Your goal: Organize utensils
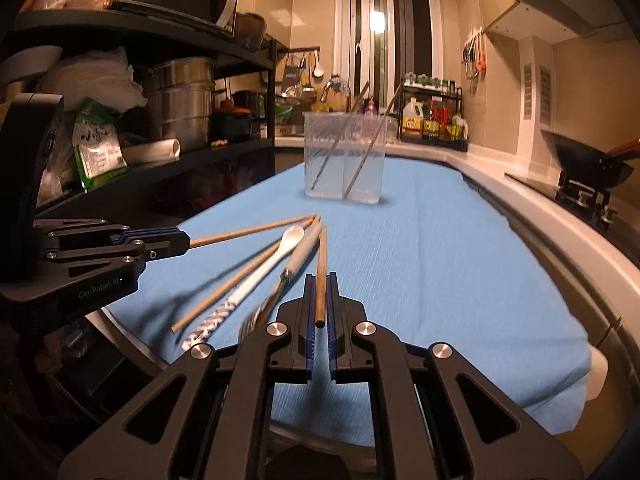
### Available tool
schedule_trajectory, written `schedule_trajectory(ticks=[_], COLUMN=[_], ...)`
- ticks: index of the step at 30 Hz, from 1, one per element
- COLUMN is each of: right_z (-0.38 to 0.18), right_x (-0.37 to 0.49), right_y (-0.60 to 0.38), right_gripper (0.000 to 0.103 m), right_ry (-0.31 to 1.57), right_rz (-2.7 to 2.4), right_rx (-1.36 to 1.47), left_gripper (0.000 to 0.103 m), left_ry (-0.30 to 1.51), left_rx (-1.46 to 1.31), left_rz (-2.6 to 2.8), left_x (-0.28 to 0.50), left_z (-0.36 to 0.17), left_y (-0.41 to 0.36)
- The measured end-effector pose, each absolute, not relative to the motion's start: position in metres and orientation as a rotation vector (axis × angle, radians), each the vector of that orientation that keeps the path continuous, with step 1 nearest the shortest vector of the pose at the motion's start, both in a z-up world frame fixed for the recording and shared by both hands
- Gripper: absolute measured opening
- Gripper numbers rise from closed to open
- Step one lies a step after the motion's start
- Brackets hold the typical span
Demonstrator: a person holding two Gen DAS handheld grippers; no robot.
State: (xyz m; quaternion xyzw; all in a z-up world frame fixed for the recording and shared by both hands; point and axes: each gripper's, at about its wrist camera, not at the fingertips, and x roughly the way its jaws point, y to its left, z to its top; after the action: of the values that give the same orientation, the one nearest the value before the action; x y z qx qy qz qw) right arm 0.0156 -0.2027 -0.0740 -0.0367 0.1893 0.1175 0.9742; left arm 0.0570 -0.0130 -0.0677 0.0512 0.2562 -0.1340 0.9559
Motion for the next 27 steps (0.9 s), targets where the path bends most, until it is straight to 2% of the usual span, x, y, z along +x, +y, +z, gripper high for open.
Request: schedule_trajectory(ticks=[10, 27], right_z=[-0.027, 0.044], right_x=[0.025, 0.098], right_y=[-0.212, -0.225], right_gripper=[0.005, 0.005], right_ry=[0.301, 0.332], right_rz=[0.234, 0.197], right_rx=[-0.058, -0.055], left_gripper=[0.006, 0.006], left_ry=[0.407, 0.423], left_rx=[0.105, 0.026], left_rz=[-0.275, -0.286], left_x=[0.059, 0.115], left_z=[-0.008, 0.05], left_y=[-0.016, -0.002])
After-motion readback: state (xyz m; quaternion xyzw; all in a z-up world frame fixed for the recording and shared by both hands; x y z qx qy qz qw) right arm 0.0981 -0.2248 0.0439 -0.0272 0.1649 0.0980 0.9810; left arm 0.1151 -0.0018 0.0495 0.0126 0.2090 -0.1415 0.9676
